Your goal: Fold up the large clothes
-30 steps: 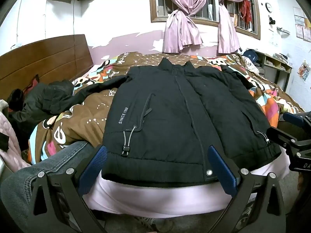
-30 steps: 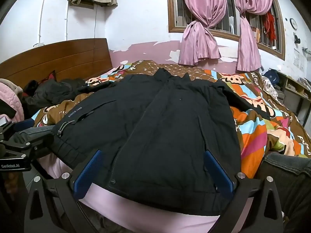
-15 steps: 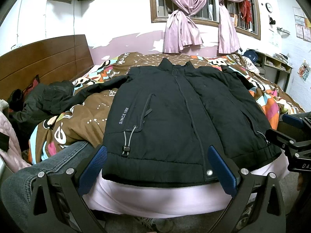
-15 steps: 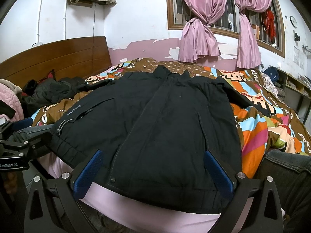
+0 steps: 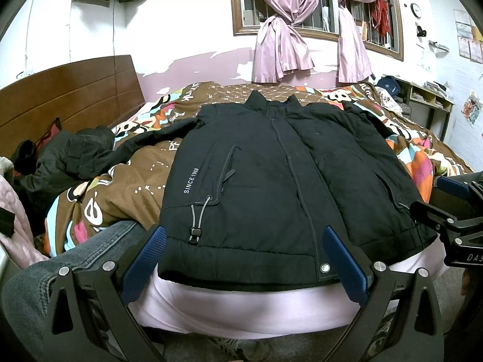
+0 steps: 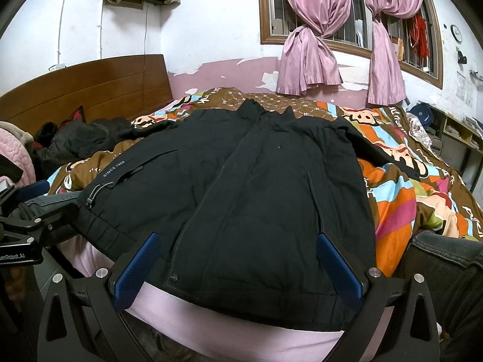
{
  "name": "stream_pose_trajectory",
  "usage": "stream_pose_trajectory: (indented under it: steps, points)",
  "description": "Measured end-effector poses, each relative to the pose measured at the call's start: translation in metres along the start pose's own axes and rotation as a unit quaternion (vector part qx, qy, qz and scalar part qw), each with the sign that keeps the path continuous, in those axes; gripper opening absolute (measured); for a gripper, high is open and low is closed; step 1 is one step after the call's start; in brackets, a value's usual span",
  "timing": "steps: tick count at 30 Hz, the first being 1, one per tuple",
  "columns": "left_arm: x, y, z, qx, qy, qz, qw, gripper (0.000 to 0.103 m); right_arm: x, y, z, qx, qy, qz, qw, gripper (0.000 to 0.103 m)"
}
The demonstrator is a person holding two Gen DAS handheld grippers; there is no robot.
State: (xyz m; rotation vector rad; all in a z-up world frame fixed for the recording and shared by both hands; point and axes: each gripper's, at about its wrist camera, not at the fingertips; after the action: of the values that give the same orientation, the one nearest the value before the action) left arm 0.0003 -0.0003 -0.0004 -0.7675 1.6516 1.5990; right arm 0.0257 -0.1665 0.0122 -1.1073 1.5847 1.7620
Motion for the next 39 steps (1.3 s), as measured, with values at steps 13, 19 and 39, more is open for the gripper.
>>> stream_pose_trajectory:
  steps: [13, 19, 39]
  points:
    - [0.0000, 0.0002, -0.0002, -0.001, -0.001, 0.000, 1.0000, 0.101, 0.0025, -0.0008, 0.0008, 0.000, 0.000, 0.002, 1.000, 0.103]
    - [0.0000, 0.0000, -0.0003, -0.001, -0.001, 0.000, 1.0000, 0.101, 0.0033, -0.0015, 0.0006, 0.000, 0.001, 0.003, 1.000, 0.103]
    - [0.0000, 0.0003, -0.0008, -0.002, -0.003, -0.001, 1.0000, 0.101, 0.0030, -0.0020, 0.0007, -0.001, 0.000, 0.005, 1.000, 0.103]
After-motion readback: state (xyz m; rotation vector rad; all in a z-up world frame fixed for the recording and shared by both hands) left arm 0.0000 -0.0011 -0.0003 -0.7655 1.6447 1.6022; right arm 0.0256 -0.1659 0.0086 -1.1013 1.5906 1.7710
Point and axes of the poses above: each gripper's, at about its wrist camera, not at the fingertips, and y roughly against the way its jaws point, z to its left, x to its underside, and after that the axes turned 4 degrees about x, right-handed
